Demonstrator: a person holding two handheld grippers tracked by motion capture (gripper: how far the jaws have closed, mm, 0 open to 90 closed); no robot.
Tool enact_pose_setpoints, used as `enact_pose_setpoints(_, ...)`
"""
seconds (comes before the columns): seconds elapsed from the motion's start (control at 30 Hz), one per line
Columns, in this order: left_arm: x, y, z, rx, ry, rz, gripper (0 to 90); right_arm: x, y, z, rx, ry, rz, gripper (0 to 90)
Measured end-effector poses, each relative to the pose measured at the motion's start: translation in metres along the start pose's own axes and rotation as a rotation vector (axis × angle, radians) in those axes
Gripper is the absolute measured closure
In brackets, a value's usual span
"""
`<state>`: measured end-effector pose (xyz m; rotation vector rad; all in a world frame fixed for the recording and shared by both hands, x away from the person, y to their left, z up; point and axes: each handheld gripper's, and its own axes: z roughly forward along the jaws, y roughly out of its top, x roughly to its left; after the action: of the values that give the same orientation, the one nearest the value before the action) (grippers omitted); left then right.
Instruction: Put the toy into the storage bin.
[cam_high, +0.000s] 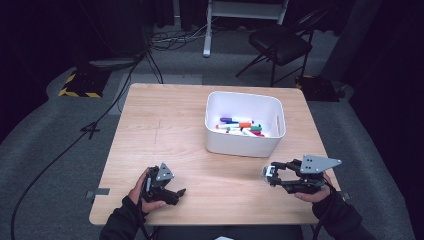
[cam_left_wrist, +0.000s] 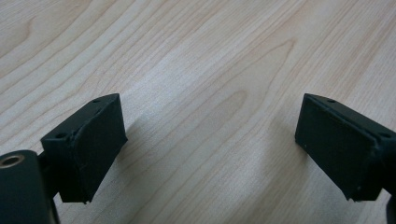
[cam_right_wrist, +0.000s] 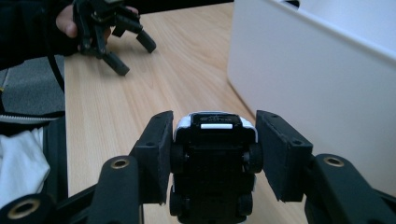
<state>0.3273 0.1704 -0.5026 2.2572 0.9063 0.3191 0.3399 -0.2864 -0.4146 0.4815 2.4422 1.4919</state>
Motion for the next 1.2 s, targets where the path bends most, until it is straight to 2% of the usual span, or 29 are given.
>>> enact_pose_setpoints(0.23,0.0,0.0,0.0,0.0,-0.001,0.0,8.8,-0.01,0.026,-0.006,-0.018,0.017,-0.009,48.7)
enact_pose_setpoints(0.5,0.0,0.0,0.0,0.0,-0.001,0.0,8.8,-0.016,0.051,-0.009,-0.017,0.01,-0.024,48.8)
enact_pose_setpoints(0.87,0.0,0.0,0.0,0.0,-0.001,0.0,8.8,-0.027,0.083,-0.016,-0.05,-0.017,-0.042,48.7)
enact_pose_setpoints(0.93,0.0,0.0,0.0,0.0,-0.001,0.0,8.8,-0.029,0.092,-0.018,-0.057,-0.032,-0.052,48.7)
enact_pose_setpoints(1.2,0.0,0.0,0.0,0.0,-0.001,0.0,8.8,-0.041,0.111,-0.019,-0.06,-0.072,-0.06,48.7)
